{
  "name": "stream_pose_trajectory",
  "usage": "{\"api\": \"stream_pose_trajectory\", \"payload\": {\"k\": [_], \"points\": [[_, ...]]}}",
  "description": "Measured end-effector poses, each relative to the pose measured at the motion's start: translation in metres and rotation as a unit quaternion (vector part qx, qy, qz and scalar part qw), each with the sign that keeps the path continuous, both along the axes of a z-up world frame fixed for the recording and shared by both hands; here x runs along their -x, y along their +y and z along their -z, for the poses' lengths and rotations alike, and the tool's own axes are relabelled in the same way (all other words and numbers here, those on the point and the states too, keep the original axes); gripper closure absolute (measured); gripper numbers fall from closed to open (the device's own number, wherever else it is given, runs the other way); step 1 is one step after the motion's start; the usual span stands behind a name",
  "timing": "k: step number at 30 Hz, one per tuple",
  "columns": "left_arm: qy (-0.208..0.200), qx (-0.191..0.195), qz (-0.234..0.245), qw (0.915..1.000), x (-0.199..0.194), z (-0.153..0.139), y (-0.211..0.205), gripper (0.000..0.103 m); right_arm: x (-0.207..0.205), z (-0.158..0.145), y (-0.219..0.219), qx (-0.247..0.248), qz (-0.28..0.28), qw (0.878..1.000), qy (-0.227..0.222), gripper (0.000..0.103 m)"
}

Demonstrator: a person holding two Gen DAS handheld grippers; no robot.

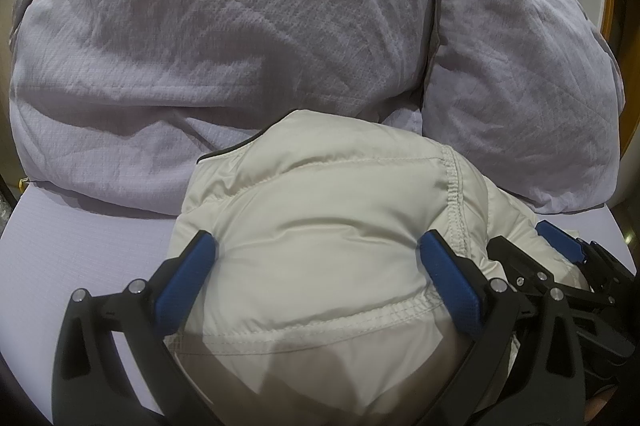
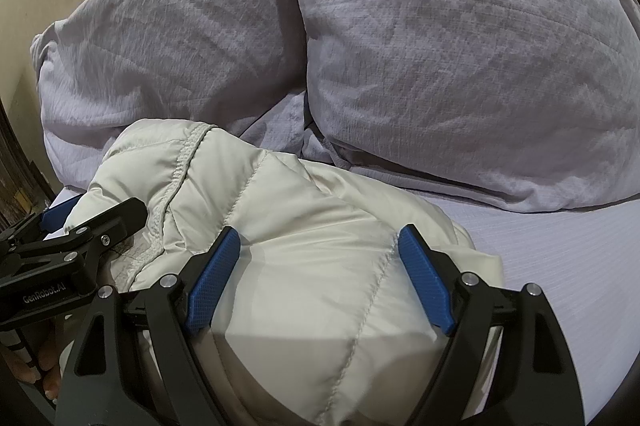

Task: Fold large clothes

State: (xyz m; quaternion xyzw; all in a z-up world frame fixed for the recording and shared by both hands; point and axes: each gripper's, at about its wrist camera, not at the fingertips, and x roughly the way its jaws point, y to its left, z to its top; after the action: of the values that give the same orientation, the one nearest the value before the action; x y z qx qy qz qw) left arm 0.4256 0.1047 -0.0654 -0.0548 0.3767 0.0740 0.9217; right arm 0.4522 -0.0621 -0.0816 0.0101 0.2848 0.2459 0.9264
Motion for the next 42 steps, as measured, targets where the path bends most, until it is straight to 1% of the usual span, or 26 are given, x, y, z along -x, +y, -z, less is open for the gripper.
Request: {"api": "stream_pose_trajectory", "payload": {"k": [2,4,6,8,9,10,12,13,14,17,25,29,32,35,38,42], "points": [[0.002,-0.002,0.000,1.0000,-0.001,0.000,0.000,0.002,0.000,-0.001,0.000,0.004,0.002,1.000,0.003,0.019],[0.006,-0.006,0.000,1.0000,-0.001,-0.003,0.000,0.002,0.002,-0.004,0.001,0.017,0.009,1.000,0.007,0.016],[0.013,-0.010,0.001,0.9999,0.002,-0.008,-0.001,0.002,0.007,-0.009,-0.002,0.028,0.013,0.999,0.014,0.016],[0.017,0.003,-0.004,0.9998,0.011,-0.016,0.001,0.002,0.020,-0.015,-0.011,0.030,0.017,0.999,0.017,0.014],[0.017,0.017,-0.006,0.9997,0.018,-0.020,0.003,0.002,0.027,-0.018,-0.016,0.031,0.019,0.999,0.018,0.013],[0.018,0.027,-0.006,0.9995,0.025,-0.023,0.003,0.002,0.032,-0.019,-0.021,0.031,0.021,0.999,0.019,0.013],[0.017,0.032,-0.005,0.9993,0.041,-0.029,0.003,0.002,0.048,-0.023,-0.034,0.032,0.022,0.999,0.023,0.012],[0.017,0.032,-0.005,0.9993,0.050,-0.031,0.002,0.002,0.055,-0.025,-0.040,0.031,0.023,0.999,0.025,0.009],[0.015,0.033,-0.002,0.9993,0.062,-0.035,0.001,0.002,0.063,-0.026,-0.046,0.030,0.025,0.999,0.026,0.004],[0.009,0.038,0.003,0.9992,0.095,-0.046,-0.001,0.002,0.092,-0.031,-0.060,0.023,0.021,0.999,0.025,0.001],[0.010,0.055,-0.005,0.9984,0.197,-0.061,0.005,0.002,0.173,-0.030,-0.079,0.018,-0.007,0.999,0.044,0.001],[0.012,0.063,-0.011,0.9979,0.239,-0.064,0.002,0.002,0.208,-0.026,-0.086,0.017,-0.013,0.998,0.051,0.001],[0.008,0.075,-0.006,0.9972,0.261,-0.067,-0.002,0.002,0.232,-0.022,-0.088,0.017,-0.013,0.998,0.053,0.001],[0.001,0.074,-0.002,0.9972,0.279,-0.069,-0.009,0.002,0.248,-0.019,-0.091,0.013,-0.011,0.998,0.054,0.001],[-0.003,0.072,0.003,0.9974,0.290,-0.071,-0.015,0.002,0.255,-0.018,-0.094,0.007,0.000,0.999,0.053,0.001],[-0.003,0.082,0.002,0.9966,0.298,-0.071,-0.015,0.002,0.261,-0.018,-0.100,-0.002,0.010,0.998,0.055,0.001]]}}
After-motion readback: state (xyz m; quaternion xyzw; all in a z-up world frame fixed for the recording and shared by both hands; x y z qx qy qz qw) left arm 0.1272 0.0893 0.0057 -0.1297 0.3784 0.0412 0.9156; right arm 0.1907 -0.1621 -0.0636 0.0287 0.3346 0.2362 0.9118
